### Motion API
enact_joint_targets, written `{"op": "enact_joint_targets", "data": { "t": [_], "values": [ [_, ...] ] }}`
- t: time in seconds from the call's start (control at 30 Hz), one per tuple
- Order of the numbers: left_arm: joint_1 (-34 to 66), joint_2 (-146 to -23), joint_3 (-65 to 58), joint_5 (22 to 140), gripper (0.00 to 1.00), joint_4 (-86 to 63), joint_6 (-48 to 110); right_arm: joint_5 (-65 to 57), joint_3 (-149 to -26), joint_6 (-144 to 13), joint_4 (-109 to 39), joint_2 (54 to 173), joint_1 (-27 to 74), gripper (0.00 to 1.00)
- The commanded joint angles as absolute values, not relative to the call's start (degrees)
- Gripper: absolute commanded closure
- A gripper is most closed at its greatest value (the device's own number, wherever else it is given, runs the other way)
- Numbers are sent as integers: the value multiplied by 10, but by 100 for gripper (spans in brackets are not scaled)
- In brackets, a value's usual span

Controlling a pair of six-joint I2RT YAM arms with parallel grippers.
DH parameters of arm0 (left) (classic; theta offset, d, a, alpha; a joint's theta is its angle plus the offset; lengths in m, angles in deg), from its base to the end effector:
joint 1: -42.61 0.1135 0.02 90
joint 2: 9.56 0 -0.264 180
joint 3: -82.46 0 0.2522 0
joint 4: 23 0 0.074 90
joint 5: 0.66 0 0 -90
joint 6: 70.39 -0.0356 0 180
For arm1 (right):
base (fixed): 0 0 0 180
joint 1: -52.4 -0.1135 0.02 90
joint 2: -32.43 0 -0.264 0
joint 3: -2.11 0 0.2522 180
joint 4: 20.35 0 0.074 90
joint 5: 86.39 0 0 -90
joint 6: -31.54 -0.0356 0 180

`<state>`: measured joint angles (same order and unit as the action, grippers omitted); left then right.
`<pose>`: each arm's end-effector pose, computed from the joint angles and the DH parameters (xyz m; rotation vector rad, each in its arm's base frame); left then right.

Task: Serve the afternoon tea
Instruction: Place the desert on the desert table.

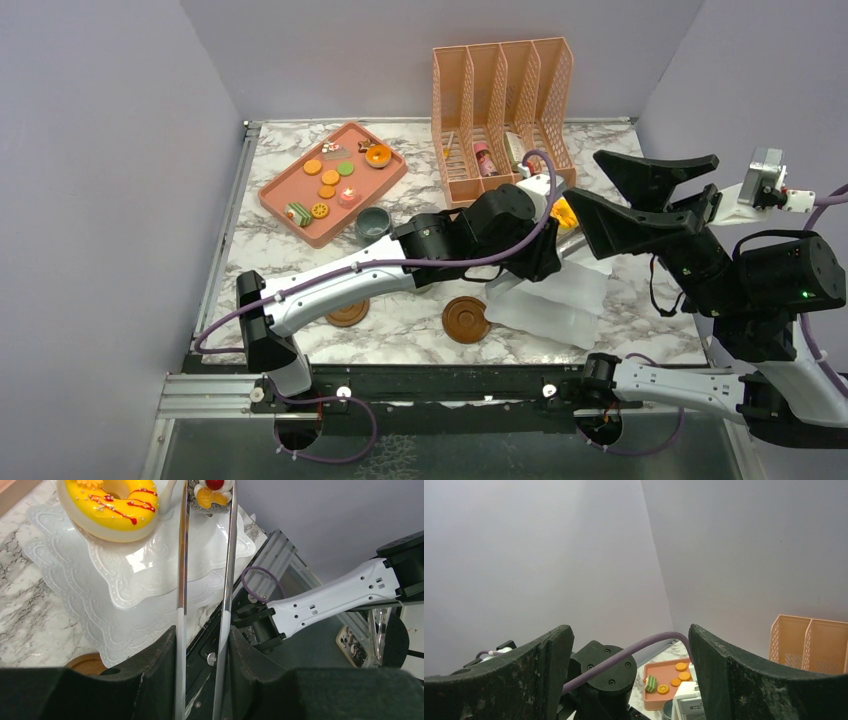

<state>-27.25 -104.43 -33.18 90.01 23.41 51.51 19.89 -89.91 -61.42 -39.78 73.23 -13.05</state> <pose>0.1302 -0.3538 0.4186 0.7089 2.0859 -1.0674 0.0382 0.0596 0.5396 -0.3142 1.0383 0.9367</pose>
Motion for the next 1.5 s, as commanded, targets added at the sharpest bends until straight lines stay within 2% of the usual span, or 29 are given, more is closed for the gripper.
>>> {"op": "enact_joint_targets", "data": {
  "t": [0.0, 0.27, 0.57, 1.47],
  "values": [
    [-277, -1049, -362, 915, 71, 223, 509, 211, -891, -615, -387, 725, -130, 10],
    [-277, -1050, -369, 912, 62, 226, 505, 209, -888, -621, -387, 725, -130, 10],
    [-278, -1051, -370, 913, 57, 228, 503, 213, -887, -624, -390, 725, -130, 10],
    [-278, -1090, -445, 915, 57, 235, 479, 222, -889, -617, -395, 720, -129, 10]
  ]
}}
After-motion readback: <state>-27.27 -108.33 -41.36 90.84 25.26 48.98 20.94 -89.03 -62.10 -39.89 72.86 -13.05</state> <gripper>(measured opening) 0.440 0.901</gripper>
